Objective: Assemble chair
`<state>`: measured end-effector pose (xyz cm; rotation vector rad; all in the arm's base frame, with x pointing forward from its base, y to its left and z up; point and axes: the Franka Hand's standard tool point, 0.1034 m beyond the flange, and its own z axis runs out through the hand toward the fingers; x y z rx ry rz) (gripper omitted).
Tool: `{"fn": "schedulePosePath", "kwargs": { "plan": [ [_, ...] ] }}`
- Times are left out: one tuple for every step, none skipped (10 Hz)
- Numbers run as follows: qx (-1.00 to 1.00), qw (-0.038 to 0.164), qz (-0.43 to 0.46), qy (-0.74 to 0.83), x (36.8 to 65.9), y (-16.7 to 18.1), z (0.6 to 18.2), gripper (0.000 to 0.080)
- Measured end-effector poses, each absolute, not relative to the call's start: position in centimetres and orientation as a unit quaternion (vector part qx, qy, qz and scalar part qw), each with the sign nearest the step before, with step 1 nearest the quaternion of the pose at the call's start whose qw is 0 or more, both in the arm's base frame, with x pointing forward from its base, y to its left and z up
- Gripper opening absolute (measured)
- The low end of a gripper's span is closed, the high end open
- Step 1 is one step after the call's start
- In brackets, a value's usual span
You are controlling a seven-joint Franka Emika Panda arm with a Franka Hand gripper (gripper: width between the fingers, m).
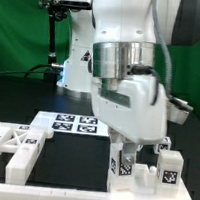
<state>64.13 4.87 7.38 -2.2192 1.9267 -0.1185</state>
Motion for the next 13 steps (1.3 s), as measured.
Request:
{"fn": "schedulePosePath", "kwargs": {
  "plan": [
    [-0.730, 0.106, -0.034, 0.674, 64.1, 4.8, 7.4, 0.0288],
    [-0.727, 0.106, -0.034, 0.678, 64.1, 4.8, 7.4, 0.0288],
    [-0.735, 0.105, -0.035, 0.669, 64.1, 4.8, 7.4, 0.0288],
    [-0.758, 0.101, -0.039, 0.643, 64.1, 4.7, 7.4, 0.0288],
    [-0.828, 0.087, -0.045, 0.551, 64.3, 4.7, 7.5, 0.0416],
    [-0.882, 0.077, -0.049, 0.462, 64.8, 5.0, 7.9, 0.0583],
    [-0.921, 0.066, -0.046, 0.382, 64.6, 5.7, 7.9, 0.0629],
    [-0.945, 0.056, -0.034, 0.320, 64.1, 6.3, 7.7, 0.0629],
    [-0.959, 0.054, -0.039, 0.277, 64.2, 6.1, 7.8, 0.0645],
    [-0.970, 0.051, -0.041, 0.232, 64.2, 5.9, 7.7, 0.0649],
    [-0.977, 0.049, -0.043, 0.201, 64.2, 5.8, 7.7, 0.0649],
    [-0.988, 0.045, -0.044, 0.142, 64.2, 5.2, 7.5, 0.0649],
    [-0.994, 0.041, -0.047, 0.086, 64.1, 4.6, 7.3, 0.0649]
  ]
}}
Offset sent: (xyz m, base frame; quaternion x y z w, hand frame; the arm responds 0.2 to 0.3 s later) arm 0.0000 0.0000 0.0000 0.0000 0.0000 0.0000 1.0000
